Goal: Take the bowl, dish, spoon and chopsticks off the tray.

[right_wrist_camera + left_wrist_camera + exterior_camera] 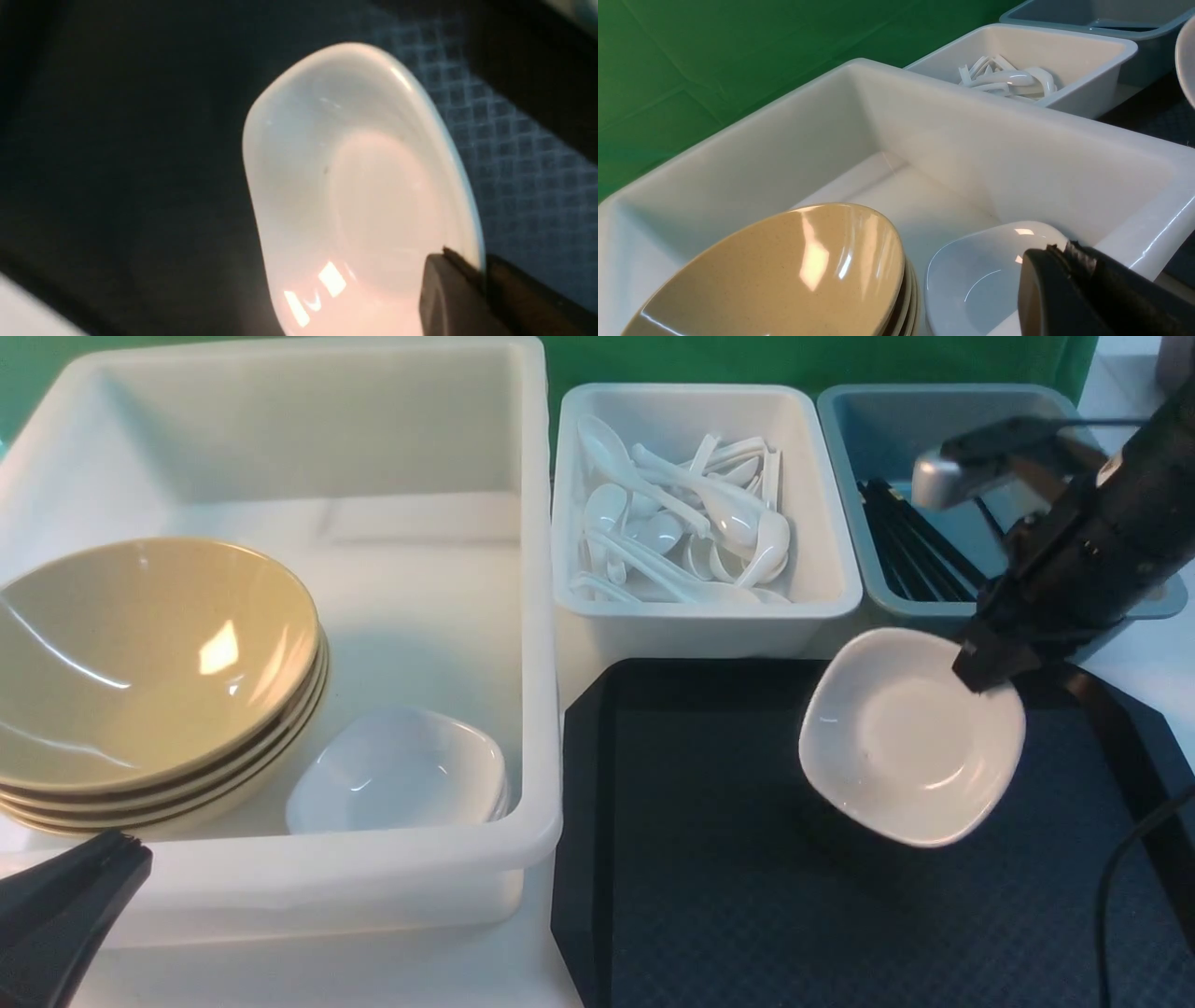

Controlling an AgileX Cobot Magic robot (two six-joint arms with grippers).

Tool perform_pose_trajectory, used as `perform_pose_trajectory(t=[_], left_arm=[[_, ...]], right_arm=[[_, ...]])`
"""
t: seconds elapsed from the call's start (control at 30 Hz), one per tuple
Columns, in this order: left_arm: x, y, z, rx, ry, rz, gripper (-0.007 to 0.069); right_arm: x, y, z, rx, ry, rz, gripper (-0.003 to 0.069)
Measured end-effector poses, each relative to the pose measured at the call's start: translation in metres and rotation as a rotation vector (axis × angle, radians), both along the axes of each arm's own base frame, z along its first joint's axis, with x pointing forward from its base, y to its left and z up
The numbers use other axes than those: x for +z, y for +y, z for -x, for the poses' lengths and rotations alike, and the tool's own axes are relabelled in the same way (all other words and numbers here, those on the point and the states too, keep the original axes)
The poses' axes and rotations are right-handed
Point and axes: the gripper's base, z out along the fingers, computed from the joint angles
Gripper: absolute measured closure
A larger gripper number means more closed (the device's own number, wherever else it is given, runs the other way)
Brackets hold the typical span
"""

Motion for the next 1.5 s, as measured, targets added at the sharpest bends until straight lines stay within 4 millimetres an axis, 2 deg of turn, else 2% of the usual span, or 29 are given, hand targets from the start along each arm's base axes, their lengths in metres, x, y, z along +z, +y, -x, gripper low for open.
perform_pose_trajectory(t=[0.07,0.13,0.17,0.2,0.23,0.27,0.33,0.4,0.43,0.47,0.5,0.53,0.57,0.63,0.67,0.73,0.77,0.83,0.9,0.97,1.07,1.17,1.2,1.27,1.33,1.37,1.43,1.47,1.5], left_arm=[[0.000,0.000,0.000,0.000,0.000,0.000,0.0633],[0.000,0.000,0.000,0.000,0.000,0.000,0.0633],[0.000,0.000,0.000,0.000,0.000,0.000,0.0633],[0.000,0.000,0.000,0.000,0.000,0.000,0.0633],[0.000,0.000,0.000,0.000,0.000,0.000,0.0633],[0.000,0.000,0.000,0.000,0.000,0.000,0.0633],[0.000,0.000,0.000,0.000,0.000,0.000,0.0633],[0.000,0.000,0.000,0.000,-0.001,0.000,0.0633],[0.000,0.000,0.000,0.000,-0.001,0.000,0.0633],[0.000,0.000,0.000,0.000,-0.001,0.000,0.0633],[0.000,0.000,0.000,0.000,-0.001,0.000,0.0633],[0.000,0.000,0.000,0.000,-0.001,0.000,0.0633],[0.000,0.000,0.000,0.000,-0.001,0.000,0.0633],[0.000,0.000,0.000,0.000,-0.001,0.000,0.0633],[0.000,0.000,0.000,0.000,-0.001,0.000,0.0633],[0.000,0.000,0.000,0.000,0.000,0.000,0.0633],[0.000,0.000,0.000,0.000,0.000,0.000,0.0633],[0.000,0.000,0.000,0.000,0.001,0.000,0.0633],[0.000,0.000,0.000,0.000,0.001,0.000,0.0633],[0.000,0.000,0.000,0.000,0.001,0.000,0.0633],[0.000,0.000,0.000,0.001,-0.002,0.001,0.0633],[0.001,0.000,0.000,0.002,-0.008,0.003,0.0633],[0.001,0.000,0.000,0.002,-0.008,0.003,0.0633],[0.001,0.000,0.000,0.002,-0.007,0.002,0.0633],[0.001,0.000,0.000,0.002,-0.007,0.002,0.0633],[0.001,0.000,0.000,0.002,-0.007,0.002,0.0633],[0.001,0.000,0.000,0.002,-0.007,0.002,0.0633],[0.001,0.000,0.000,0.002,-0.007,0.002,0.0633],[0.001,0.000,0.000,0.002,-0.007,0.002,0.0633]], right_arm=[[0.027,0.008,0.007,0.027,-0.085,-0.027,0.0586],[0.063,0.027,0.018,0.071,-0.213,-0.110,0.0586],[0.066,0.028,0.018,0.070,-0.226,-0.119,0.0586],[0.085,0.047,0.023,0.115,-0.307,-0.192,0.0586],[0.092,0.055,0.025,0.135,-0.339,-0.221,0.0586],[0.103,0.077,0.029,0.184,-0.402,-0.281,0.0586],[0.107,0.107,0.032,0.244,-0.449,-0.340,0.0586],[0.095,0.143,0.031,0.303,-0.463,-0.377,0.0586],[0.080,0.165,0.027,0.338,-0.462,-0.381,0.0586],[0.078,0.168,0.026,0.345,-0.462,-0.380,0.0586],[0.053,0.196,0.021,0.397,-0.453,-0.363,0.0586],[0.050,0.199,0.021,0.401,-0.451,-0.362,0.0586],[0.032,0.214,0.017,0.421,-0.437,-0.345,0.0583],[0.006,0.227,0.009,0.427,-0.405,-0.320,0.0577],[0.001,0.228,0.007,0.427,-0.398,-0.313,0.0573],[-0.024,0.235,0.000,0.428,-0.344,-0.279,0.0531],[-0.024,0.235,-0.001,0.427,-0.341,-0.279,0.0521],[-0.027,0.237,-0.001,0.423,-0.313,-0.277,0.0447],[-0.015,0.238,-0.001,0.412,-0.304,-0.294,0.0363],[-0.007,0.237,-0.001,0.414,-0.305,-0.302,0.0335],[0.025,0.231,0.004,0.452,-0.310,-0.294,0.0292],[0.083,0.200,0.014,0.493,-0.338,-0.200,0.0312],[0.088,0.195,0.015,0.487,-0.350,-0.184,0.0316],[0.136,0.145,0.024,0.357,-0.456,-0.050,0.0400],[0.151,0.123,0.028,0.294,-0.508,0.002,0.0438],[0.172,0.083,0.038,0.173,-0.578,0.071,0.0506],[0.184,0.038,0.051,0.027,-0.605,0.105,0.0573],[0.185,0.032,0.052,0.005,-0.606,0.109,0.0579],[0.185,0.016,0.061,-0.041,-0.615,0.116,0.0604]])
